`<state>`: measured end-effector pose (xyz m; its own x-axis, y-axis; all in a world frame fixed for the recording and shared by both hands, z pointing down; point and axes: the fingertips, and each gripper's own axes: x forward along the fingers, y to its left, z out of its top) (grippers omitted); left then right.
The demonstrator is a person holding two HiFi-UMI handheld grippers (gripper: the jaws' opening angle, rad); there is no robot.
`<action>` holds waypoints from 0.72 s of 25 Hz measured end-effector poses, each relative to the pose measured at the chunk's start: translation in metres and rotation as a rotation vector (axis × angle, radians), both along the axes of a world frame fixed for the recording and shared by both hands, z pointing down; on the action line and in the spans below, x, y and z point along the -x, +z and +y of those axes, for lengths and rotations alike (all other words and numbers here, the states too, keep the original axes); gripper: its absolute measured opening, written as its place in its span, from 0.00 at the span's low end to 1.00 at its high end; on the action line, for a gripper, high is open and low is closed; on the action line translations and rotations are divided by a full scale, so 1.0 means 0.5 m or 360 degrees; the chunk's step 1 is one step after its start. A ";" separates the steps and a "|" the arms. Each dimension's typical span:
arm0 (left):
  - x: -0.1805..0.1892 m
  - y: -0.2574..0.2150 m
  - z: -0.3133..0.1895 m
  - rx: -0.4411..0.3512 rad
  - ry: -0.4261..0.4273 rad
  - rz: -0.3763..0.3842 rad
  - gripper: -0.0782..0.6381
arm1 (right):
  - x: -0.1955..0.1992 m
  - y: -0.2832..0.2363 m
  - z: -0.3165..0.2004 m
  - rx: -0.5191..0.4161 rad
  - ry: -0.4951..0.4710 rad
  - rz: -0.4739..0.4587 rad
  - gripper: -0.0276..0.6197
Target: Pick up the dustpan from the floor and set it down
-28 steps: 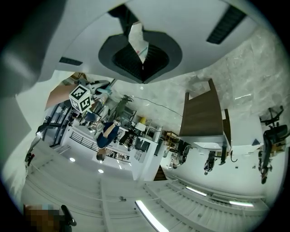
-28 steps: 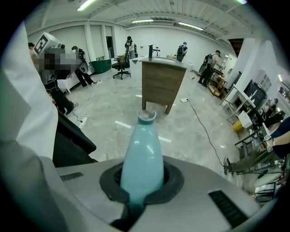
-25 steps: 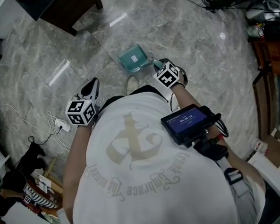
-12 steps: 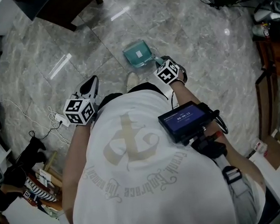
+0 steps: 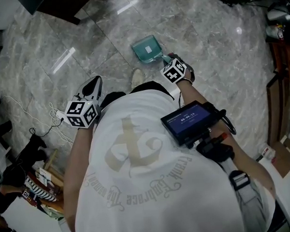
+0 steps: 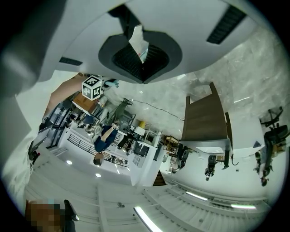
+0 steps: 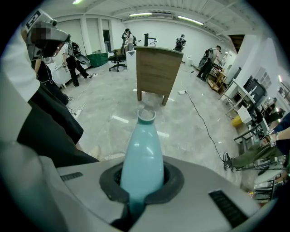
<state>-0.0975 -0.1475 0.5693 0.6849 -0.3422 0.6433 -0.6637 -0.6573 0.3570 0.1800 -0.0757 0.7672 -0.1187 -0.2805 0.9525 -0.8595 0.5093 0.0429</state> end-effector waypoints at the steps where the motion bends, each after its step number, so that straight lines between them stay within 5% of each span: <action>1: 0.000 -0.001 0.002 0.0000 -0.0001 -0.0004 0.13 | -0.002 0.004 0.005 0.0000 -0.0003 0.0001 0.08; 18: -0.004 -0.003 -0.003 -0.0011 0.0039 -0.0025 0.13 | 0.011 0.049 0.075 0.0037 -0.0006 -0.0046 0.08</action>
<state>-0.0953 -0.1492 0.5677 0.6830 -0.3301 0.6516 -0.6530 -0.6757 0.3421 0.1743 -0.0380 0.7917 -0.1473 -0.2576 0.9550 -0.8584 0.5130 0.0060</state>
